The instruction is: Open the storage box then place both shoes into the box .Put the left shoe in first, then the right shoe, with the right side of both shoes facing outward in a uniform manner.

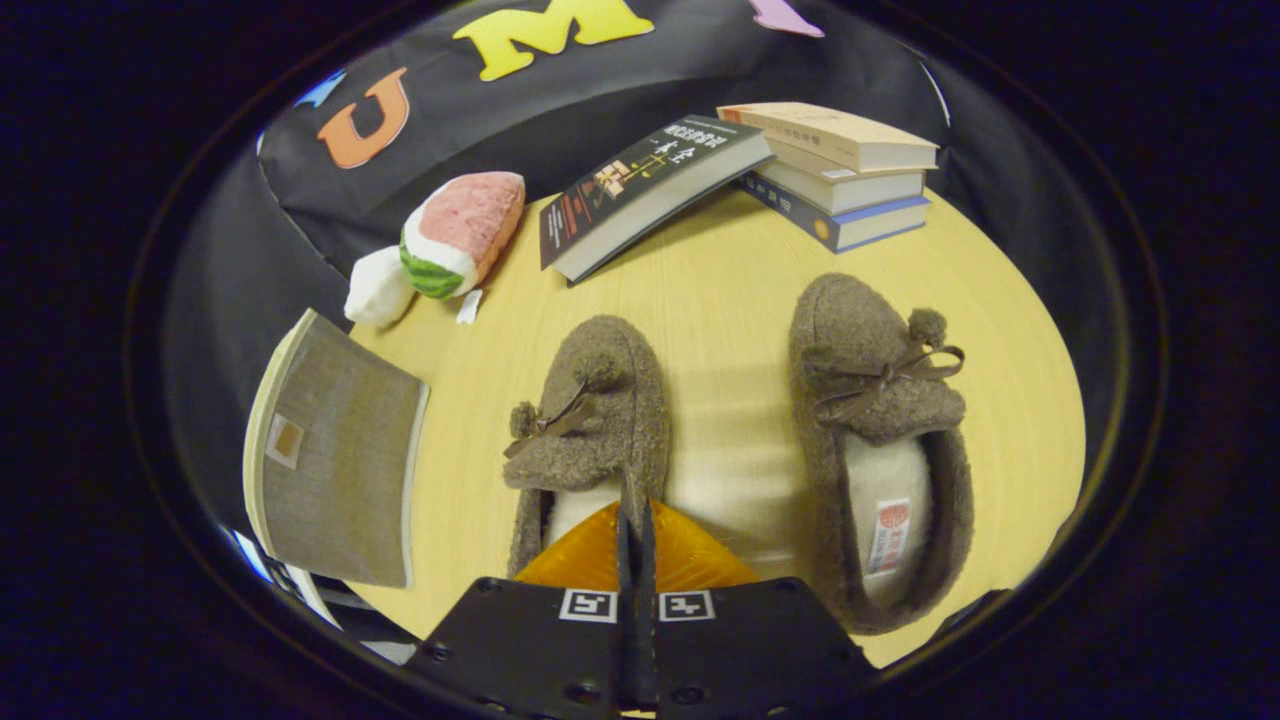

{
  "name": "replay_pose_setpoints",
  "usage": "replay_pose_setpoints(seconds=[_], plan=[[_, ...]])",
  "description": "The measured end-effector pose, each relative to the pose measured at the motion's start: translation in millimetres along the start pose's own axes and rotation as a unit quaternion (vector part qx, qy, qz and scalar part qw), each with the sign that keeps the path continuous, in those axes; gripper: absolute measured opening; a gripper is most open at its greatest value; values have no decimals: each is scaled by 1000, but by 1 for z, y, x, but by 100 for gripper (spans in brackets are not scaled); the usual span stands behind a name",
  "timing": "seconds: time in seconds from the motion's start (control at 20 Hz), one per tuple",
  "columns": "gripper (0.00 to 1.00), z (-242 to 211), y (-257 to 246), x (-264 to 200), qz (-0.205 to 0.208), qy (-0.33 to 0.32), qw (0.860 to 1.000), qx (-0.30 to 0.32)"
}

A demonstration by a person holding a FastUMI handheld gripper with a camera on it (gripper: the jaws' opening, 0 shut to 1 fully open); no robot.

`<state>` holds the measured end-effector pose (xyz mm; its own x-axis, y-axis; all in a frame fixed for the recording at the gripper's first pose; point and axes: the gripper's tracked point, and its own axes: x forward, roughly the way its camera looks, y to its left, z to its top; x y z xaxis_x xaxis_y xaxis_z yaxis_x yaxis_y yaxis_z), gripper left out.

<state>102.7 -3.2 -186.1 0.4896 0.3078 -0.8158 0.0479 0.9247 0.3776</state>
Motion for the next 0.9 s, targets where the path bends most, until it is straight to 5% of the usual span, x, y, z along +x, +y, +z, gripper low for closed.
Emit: replay_pose_setpoints(seconds=[0.4, 0.9], plan=[[0, -7, 38, -23, 91, 3, 992, 86], [0, 60, 187, -125, 165, -108, 979, 57]])
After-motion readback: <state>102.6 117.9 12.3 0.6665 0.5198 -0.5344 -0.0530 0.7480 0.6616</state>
